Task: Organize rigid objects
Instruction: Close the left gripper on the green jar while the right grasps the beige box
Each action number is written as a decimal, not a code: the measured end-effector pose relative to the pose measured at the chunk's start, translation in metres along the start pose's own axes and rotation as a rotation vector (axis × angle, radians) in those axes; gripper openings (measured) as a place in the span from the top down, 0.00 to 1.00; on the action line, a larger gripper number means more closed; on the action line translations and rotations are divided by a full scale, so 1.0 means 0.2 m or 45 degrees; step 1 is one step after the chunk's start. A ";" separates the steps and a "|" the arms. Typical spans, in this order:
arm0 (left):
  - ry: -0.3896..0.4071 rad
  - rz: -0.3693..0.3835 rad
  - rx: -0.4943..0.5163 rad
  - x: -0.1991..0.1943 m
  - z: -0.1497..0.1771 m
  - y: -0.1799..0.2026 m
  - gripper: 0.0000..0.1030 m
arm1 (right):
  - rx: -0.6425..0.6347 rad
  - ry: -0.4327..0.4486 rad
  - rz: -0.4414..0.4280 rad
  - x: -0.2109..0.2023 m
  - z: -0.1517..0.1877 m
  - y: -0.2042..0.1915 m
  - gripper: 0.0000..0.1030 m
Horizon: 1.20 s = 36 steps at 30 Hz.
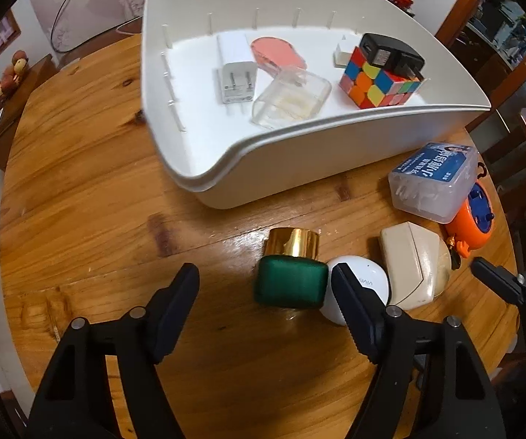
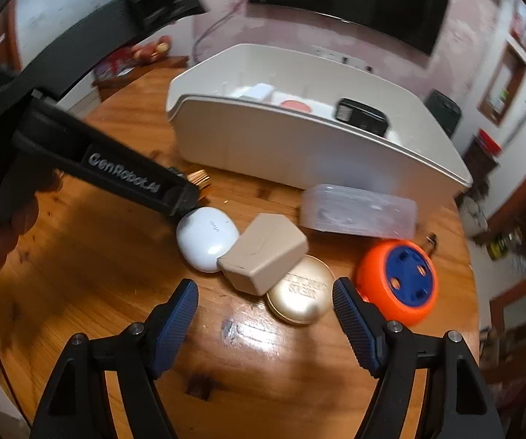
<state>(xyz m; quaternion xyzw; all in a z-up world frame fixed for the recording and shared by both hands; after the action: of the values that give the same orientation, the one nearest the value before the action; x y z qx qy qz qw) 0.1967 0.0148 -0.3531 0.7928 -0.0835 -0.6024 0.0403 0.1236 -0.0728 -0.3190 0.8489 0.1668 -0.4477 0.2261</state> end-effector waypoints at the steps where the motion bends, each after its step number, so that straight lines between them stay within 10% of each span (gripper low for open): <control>1: 0.006 0.002 0.009 0.00 0.00 0.01 0.25 | -0.031 0.001 -0.010 0.02 0.00 -0.01 0.26; 17: -0.047 0.073 0.021 0.04 -0.03 0.03 0.57 | -0.303 0.001 -0.249 0.19 -0.08 0.02 0.25; 36: -0.040 0.064 -0.075 0.06 -0.03 -0.08 0.57 | -0.342 0.068 -0.427 0.23 -0.18 -0.05 0.37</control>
<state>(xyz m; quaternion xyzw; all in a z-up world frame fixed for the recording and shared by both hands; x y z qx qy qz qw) 0.2072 0.0275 -0.3645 0.7794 -0.0863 -0.6157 0.0774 0.1682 -0.0425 -0.3421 0.7831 0.3698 -0.4301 0.2551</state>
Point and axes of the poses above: each gripper's, at about its wrist camera, not at the fingertips, and x roughly the way its jaws point, y to its right, z to its underside, the point moved 6 cm from there along x, roughly the way its jaws point, and after that the axes turned 12 degrees about -x, right-handed, at the moved point
